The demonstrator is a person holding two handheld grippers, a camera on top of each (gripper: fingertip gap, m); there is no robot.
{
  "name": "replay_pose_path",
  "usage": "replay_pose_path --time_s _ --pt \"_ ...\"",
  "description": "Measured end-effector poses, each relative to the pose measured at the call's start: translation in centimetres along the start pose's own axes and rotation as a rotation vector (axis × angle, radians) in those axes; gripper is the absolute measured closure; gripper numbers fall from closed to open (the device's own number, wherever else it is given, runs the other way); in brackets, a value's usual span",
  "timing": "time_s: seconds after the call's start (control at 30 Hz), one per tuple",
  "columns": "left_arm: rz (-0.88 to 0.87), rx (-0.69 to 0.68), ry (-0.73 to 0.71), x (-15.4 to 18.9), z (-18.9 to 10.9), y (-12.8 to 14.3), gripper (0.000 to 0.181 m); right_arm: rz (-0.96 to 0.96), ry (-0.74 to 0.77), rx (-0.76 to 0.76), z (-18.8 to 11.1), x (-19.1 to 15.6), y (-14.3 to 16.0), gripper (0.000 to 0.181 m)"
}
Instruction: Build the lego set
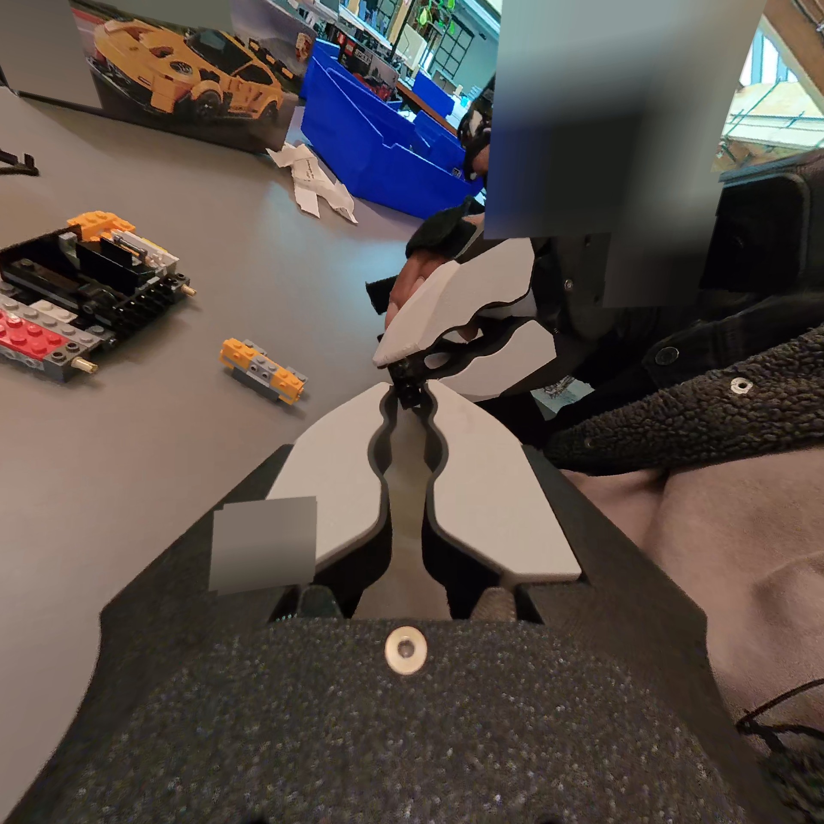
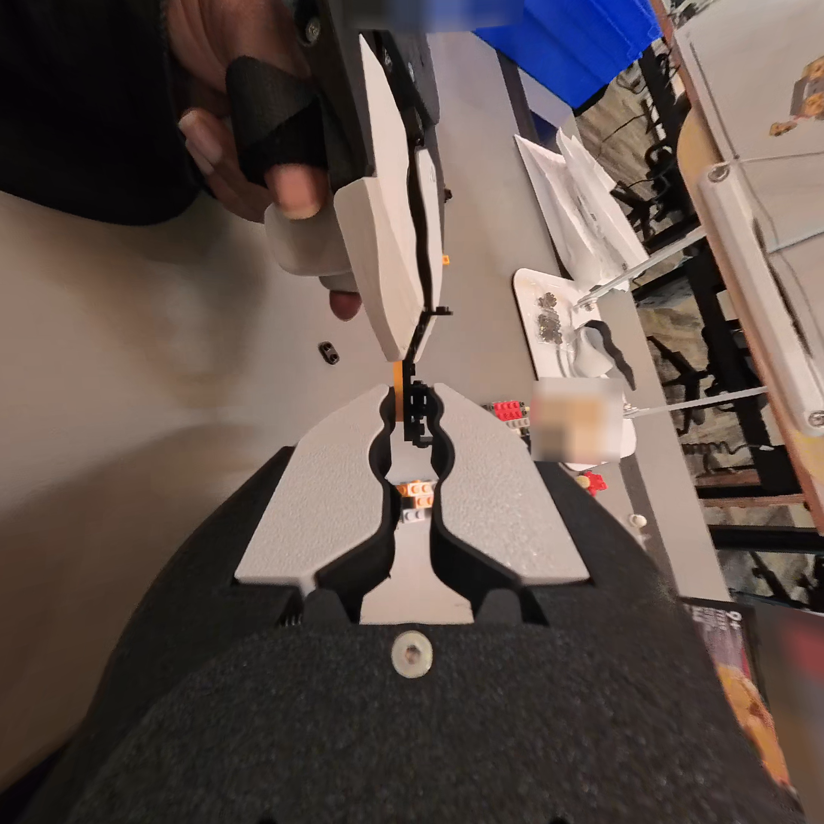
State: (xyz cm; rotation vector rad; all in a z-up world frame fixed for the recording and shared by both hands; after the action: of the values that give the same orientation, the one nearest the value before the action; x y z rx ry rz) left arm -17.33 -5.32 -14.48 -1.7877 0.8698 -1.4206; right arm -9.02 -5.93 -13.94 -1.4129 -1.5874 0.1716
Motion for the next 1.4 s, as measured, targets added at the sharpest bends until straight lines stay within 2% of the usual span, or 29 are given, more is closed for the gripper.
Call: replay_pose_path --time_s 0.33,0.67,0.8,0.93,1.0,1.1,1.27,1.4 --pt "0.104 0.0 -0.062 0.7 0.0 -0.5 0.172 -0.086 0.026 -0.027 -0.4 0.2 -0.4 0.17" --pt "0.073 0.004 -0.049 0.8 0.0 -0.6 0.172 -0.059 0.019 -0.025 -0.5 0.2 -0.5 0.171" --pt "0.008 0.021 -0.043 0.2 -0.1 -0.5 0.172 -0.045 0.038 -0.042 -0.1 0.4 -0.5 0.17" --pt "-0.023 0.046 -0.049 -0.2 -0.5 -0.7 0.173 -0.058 0.024 -0.056 -0.1 0.4 -0.8 0.153" --pt "-0.016 0.044 -0.055 -0.2 -0.5 -0.7 0.173 -0.065 0.023 -0.052 0.0 0.4 -1.0 0.154" --pt "-0.01 0.038 -0.055 -0.1 -0.4 -0.6 0.173 -0.11 0.063 -0.065 0.2 0.5 -1.0 0.169" --pt "0.025 0.041 -0.071 -0.2 -0.4 -0.6 0.173 -0.133 0.101 -0.067 0.2 0.6 -0.9 0.17" --pt "0.044 0.033 -0.086 -0.3 -0.4 -0.5 0.163 -0.22 0.145 -0.111 0.6 0.3 -0.4 0.17"
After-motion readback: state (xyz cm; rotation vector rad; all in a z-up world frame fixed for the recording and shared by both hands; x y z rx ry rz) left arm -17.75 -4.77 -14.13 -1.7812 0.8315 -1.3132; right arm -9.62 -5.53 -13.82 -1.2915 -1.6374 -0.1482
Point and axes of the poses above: each gripper's, where its closed fingertips meet, z out along the fingers, y out of its underside, x = y × z across the jaws, the point moved 5 cm from there along -z, back along the fingers, and after that the axes turned 1 degree about x, right-handed, at the moved point
